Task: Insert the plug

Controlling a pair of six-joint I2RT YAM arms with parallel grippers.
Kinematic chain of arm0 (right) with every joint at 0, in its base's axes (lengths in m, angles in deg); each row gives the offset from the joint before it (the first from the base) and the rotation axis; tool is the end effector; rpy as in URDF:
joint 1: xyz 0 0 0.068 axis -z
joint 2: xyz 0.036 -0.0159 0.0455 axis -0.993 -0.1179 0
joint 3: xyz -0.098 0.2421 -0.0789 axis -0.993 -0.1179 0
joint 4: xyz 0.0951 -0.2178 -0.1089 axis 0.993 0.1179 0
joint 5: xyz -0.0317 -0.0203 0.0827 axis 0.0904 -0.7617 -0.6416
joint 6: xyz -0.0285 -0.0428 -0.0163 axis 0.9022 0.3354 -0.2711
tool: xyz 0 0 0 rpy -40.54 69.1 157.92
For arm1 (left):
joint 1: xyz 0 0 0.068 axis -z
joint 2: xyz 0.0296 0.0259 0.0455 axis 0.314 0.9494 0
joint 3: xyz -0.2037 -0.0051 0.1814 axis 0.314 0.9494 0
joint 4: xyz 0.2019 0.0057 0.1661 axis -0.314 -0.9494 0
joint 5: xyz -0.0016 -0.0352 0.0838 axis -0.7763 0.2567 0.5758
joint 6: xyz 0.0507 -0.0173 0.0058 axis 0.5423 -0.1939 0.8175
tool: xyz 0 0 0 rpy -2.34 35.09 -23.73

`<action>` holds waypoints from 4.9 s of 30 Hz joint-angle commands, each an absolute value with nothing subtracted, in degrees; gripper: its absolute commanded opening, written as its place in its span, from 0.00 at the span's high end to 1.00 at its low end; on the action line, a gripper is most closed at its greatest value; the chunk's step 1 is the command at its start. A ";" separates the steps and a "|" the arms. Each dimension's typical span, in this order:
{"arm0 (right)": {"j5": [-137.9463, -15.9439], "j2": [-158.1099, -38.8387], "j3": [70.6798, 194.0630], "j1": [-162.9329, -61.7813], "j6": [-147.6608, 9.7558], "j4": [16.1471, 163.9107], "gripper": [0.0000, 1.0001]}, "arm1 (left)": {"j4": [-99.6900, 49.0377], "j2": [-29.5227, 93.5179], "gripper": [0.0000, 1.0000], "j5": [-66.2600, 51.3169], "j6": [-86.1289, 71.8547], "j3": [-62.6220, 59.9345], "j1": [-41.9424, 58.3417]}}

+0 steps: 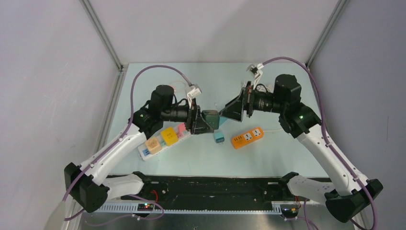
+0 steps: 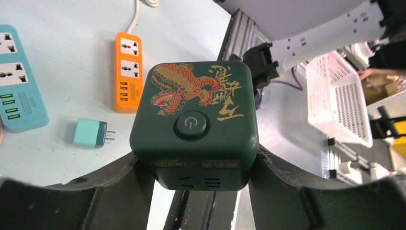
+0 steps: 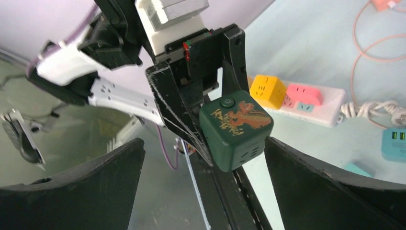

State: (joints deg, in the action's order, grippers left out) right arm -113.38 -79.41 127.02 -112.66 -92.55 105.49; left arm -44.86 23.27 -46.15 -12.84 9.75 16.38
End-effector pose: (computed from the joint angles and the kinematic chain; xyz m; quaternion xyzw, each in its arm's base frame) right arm 0.1869 0.1339 0.4278 -0.2407 0.7005 0.5490 0.3871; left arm 0.1954 -0.1669 0.3532 0.3329 0.7230 -0.5203 0.3094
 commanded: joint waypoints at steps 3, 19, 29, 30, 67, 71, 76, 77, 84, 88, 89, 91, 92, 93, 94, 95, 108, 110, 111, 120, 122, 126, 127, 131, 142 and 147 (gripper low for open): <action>-110.30 -80.17 130.88 -119.15 -77.83 115.05 0.01 | -48.58 18.15 1.00 -48.95 -1.17 9.87 19.65; -111.37 -87.83 134.95 -126.47 -71.83 121.29 0.04 | -48.69 13.41 1.00 -50.54 3.27 12.49 22.51; -115.61 -90.03 135.27 -127.25 -71.34 121.63 0.32 | -48.65 13.46 1.00 -49.76 3.12 12.57 23.21; -116.08 -90.10 135.23 -127.34 -71.09 122.03 0.33 | -48.69 13.52 0.99 -49.75 3.08 12.52 23.43; -85.63 -77.63 128.43 -128.41 -73.72 123.31 1.00 | -48.70 4.45 0.00 -16.58 -4.37 13.51 23.64; -66.72 -73.22 118.86 -128.33 -76.46 116.93 1.00 | -48.72 2.21 0.00 -11.31 -6.12 14.09 23.15; -47.48 -71.98 106.87 -126.73 -80.33 109.61 1.00 | -48.68 1.72 0.00 -9.63 -7.86 14.59 22.89; -45.39 -72.07 105.49 -126.51 -80.51 108.71 1.00 | -48.63 1.79 0.00 -9.73 -8.08 14.82 22.86; -50.45 -70.61 89.97 -122.85 -77.23 92.30 1.00 | -48.65 2.65 0.00 -11.26 -10.25 15.88 22.46; -56.23 -72.16 87.71 -119.08 -76.37 90.72 1.00 | -48.69 2.95 0.00 -11.96 -10.34 16.22 22.36; -56.92 -72.52 87.29 -118.03 -76.11 90.55 1.00 | -48.70 2.94 0.00 -12.04 -10.29 16.24 22.34; -57.32 -72.44 86.90 -116.55 -74.96 90.72 1.00 | -48.69 2.91 0.00 -12.19 -10.11 16.24 22.29; -58.77 -72.21 86.85 -115.53 -74.57 91.03 1.00 | -48.63 2.96 0.00 -12.32 -10.04 16.35 22.28; -59.86 -71.59 86.77 -114.94 -73.81 91.11 1.00 | -48.62 2.92 0.00 -12.36 -9.92 16.34 22.29; -61.93 -71.26 86.57 -113.90 -73.56 90.91 1.00 | -48.68 2.92 0.00 -12.43 -9.82 16.38 22.19; -62.81 -70.83 86.46 -113.51 -73.30 90.79 1.00 | -48.69 2.98 0.00 -12.49 -9.69 16.44 22.21; -65.14 -72.47 86.45 -111.99 -74.04 95.93 1.00 | -48.61 3.59 0.00 -13.85 -9.53 16.54 21.91; -63.98 -72.81 86.45 -112.13 -74.17 95.79 1.00 | -48.61 3.76 0.00 -13.90 -9.53 16.49 21.95; -63.36 -72.96 86.44 -112.14 -74.26 95.77 1.00 | -48.63 3.82 0.00 -13.94 -9.53 16.44 21.84; -63.45 -75.03 87.75 -111.77 -72.78 96.94 1.00 | -48.69 3.81 0.00 -13.54 -9.23 16.51 21.76; -65.87 -75.87 88.45 -111.70 -72.37 97.14 1.00 | -48.70 4.00 0.00 -13.46 -9.12 16.44 21.78; -68.53 -78.49 90.68 -111.09 -72.12 98.55 1.00 | -48.64 3.90 0.00 -13.27 -9.14 16.48 21.73; -68.52 -79.27 90.86 -111.00 -72.04 98.52 1.00 | -48.67 3.88 0.00 -13.32 -9.17 16.50 21.77; -67.35 -80.31 90.93 -110.85 -71.87 97.87 1.00 | -48.67 3.71 0.00 -13.22 -9.18 16.62 21.75; -55.62 -86.73 90.53 -117.90 -76.88 83.00 1.00 | -48.55 3.96 0.00 -12.92 -9.05 16.69 21.68; -50.24 -92.25 90.57 -121.90 -77.12 74.77 1.00 | -48.61 3.75 0.00 -12.78 -9.01 16.92 21.51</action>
State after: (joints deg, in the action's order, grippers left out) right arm -54.93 -89.01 89.01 -119.94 -75.33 85.23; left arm -50.26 3.97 -13.01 -9.12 16.41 22.02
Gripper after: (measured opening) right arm 0.652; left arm 0.996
